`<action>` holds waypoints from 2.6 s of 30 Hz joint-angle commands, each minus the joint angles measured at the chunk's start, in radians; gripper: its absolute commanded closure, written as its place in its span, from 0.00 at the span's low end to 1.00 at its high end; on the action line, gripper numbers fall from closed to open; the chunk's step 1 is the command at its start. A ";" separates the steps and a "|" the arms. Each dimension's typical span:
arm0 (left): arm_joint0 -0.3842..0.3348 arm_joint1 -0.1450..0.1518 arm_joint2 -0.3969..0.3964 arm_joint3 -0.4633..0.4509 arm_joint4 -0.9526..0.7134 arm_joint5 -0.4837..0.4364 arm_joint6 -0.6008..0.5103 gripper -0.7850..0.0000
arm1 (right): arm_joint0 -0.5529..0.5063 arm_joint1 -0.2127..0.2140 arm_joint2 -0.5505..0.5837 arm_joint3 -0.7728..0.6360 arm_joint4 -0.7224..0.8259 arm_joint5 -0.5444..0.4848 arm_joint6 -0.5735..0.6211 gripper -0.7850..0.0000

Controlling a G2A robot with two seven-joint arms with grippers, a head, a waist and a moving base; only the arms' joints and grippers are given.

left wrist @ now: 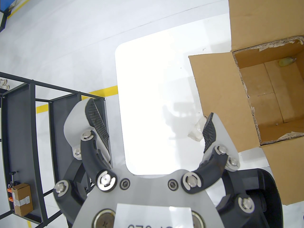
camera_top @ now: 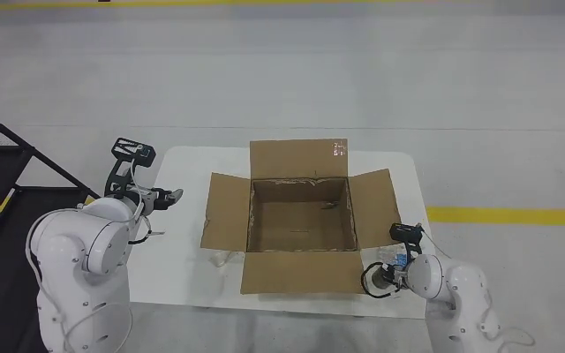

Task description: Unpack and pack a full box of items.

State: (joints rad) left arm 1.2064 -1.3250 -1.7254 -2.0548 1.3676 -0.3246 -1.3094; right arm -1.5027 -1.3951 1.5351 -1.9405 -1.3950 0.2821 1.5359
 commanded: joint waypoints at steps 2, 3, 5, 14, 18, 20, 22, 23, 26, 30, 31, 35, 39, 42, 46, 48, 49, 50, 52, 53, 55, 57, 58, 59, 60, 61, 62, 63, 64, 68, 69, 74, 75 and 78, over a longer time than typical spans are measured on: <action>0.000 0.000 0.000 0.000 0.000 0.000 0.000 0.00 | -0.001 0.001 -0.013 0.016 -0.010 -0.002 0.000 1.00; 0.000 0.000 0.000 0.000 0.000 0.000 0.000 0.00 | -0.003 0.002 -0.016 0.024 -0.026 -0.004 -0.001 1.00; 0.000 0.000 0.000 0.000 0.000 0.000 0.000 0.00 | -0.007 0.002 -0.025 0.030 -0.032 -0.001 -0.008 1.00; 0.000 0.000 0.000 0.000 0.000 0.000 0.000 0.00 | -0.042 0.002 -0.023 0.060 0.017 -0.010 -0.109 1.00; 0.000 0.000 0.000 0.000 0.000 0.000 0.000 0.00 | -0.055 0.003 -0.021 0.069 0.028 -0.014 -0.138 1.00; 0.000 0.000 0.000 0.000 0.000 0.000 0.000 0.00 | -0.061 0.004 -0.020 0.081 0.031 -0.018 -0.157 1.00; 0.000 0.000 0.000 0.000 0.000 0.000 0.000 0.00 | -0.063 0.004 -0.018 0.093 0.037 -0.020 -0.174 1.00; 0.000 0.000 0.000 0.000 0.000 0.000 0.000 0.00 | -0.063 0.005 -0.018 0.098 0.040 -0.021 -0.181 1.00; 0.000 0.000 0.000 0.000 0.000 0.000 0.000 0.00 | -0.061 0.005 -0.019 0.114 0.044 -0.024 -0.196 1.00; 0.000 0.000 0.000 0.000 0.000 0.000 0.000 0.00 | -0.053 0.007 -0.022 0.147 0.040 -0.025 -0.214 1.00; 0.000 0.000 0.000 0.000 0.000 0.000 0.000 0.00 | -0.051 0.007 -0.022 0.151 0.040 -0.024 -0.215 1.00; 0.000 0.000 0.000 0.000 0.000 0.000 0.000 0.00 | -0.046 0.008 -0.022 0.160 0.043 -0.025 -0.216 1.00; 0.000 0.000 0.000 0.000 0.000 0.000 0.000 0.00 | -0.039 0.010 -0.025 0.173 0.044 -0.026 -0.215 1.00; 0.000 0.000 0.000 0.000 0.000 0.000 0.000 0.00 | -0.035 0.011 -0.027 0.175 0.044 -0.026 -0.213 1.00; 0.000 0.000 0.000 0.000 0.000 0.000 0.000 0.00 | -0.029 0.012 -0.028 0.177 0.045 -0.025 -0.204 0.67; 0.000 0.000 0.000 0.000 0.000 0.000 0.000 0.00 | -0.027 0.013 -0.027 0.170 0.045 -0.023 -0.196 0.59; 0.000 0.000 0.000 0.000 0.000 0.000 0.000 0.00 | -0.027 0.013 -0.026 0.161 0.047 -0.022 -0.191 0.56; 0.000 0.000 0.000 0.000 0.000 0.000 0.000 0.00 | -0.029 0.014 -0.025 0.152 0.046 -0.022 -0.185 0.56; 0.000 0.000 0.000 0.000 0.000 0.000 0.000 0.00 | -0.032 0.015 -0.024 0.128 0.044 -0.024 -0.174 0.53; 0.000 0.000 0.000 0.000 0.000 0.000 0.000 0.00 | -0.035 0.016 -0.021 0.114 0.042 -0.024 -0.166 0.51; 0.000 0.000 0.000 0.000 0.000 0.000 0.000 0.00 | -0.042 0.018 -0.015 0.086 0.037 -0.023 -0.150 0.50; 0.000 0.000 0.000 0.000 0.000 0.000 0.000 0.00 | -0.051 0.020 -0.005 0.053 0.034 -0.023 -0.136 0.47; 0.000 0.000 0.000 0.000 0.000 0.000 0.000 0.00 | -0.056 0.021 -0.001 0.032 0.032 -0.023 -0.122 0.46; 0.000 0.000 0.000 0.000 0.000 0.000 0.000 0.00 | -0.062 0.022 0.004 0.010 0.030 -0.023 -0.106 0.42; 0.000 0.000 0.000 0.000 0.000 0.000 0.000 0.00 | -0.069 0.023 0.011 -0.015 0.029 -0.021 -0.091 0.35; 0.000 0.000 0.000 0.000 0.000 0.000 0.000 0.00 | -0.075 0.024 0.019 -0.039 0.032 -0.018 -0.075 0.24; 0.000 0.000 0.000 0.000 0.000 0.000 0.000 0.00 | -0.082 0.025 0.030 -0.061 0.043 -0.014 -0.061 0.24; 0.000 0.000 0.000 0.000 0.000 0.000 0.000 0.00 | -0.088 0.025 0.044 -0.089 0.063 -0.010 -0.049 0.22; 0.000 0.000 0.000 0.000 0.000 0.000 0.000 0.00 | -0.093 0.026 0.055 -0.103 0.074 -0.009 -0.040 0.18; 0.000 0.000 0.000 0.000 0.000 0.000 0.000 0.00 | -0.105 0.029 0.140 -0.192 0.189 0.002 -0.013 0.08; 0.000 0.000 0.000 0.000 0.000 0.000 0.000 0.00 | -0.106 0.030 0.162 -0.208 0.208 0.006 -0.004 0.07; 0.000 0.000 0.000 0.000 0.000 0.000 0.000 0.00 | -0.108 0.028 0.281 -0.256 0.380 0.044 -0.042 0.05; 0.000 0.000 0.000 0.000 0.000 0.000 0.000 0.00 | -0.105 0.026 0.317 -0.269 0.442 0.065 -0.063 0.05; 0.000 0.000 0.000 0.000 0.000 0.000 0.000 0.00 | -0.088 0.023 0.388 -0.287 0.596 0.111 -0.109 0.00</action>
State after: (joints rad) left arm 1.2064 -1.3250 -1.7254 -2.0548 1.3676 -0.3246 -1.3094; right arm -1.6010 -1.3706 1.8911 -2.2228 -0.8800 0.3709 1.4484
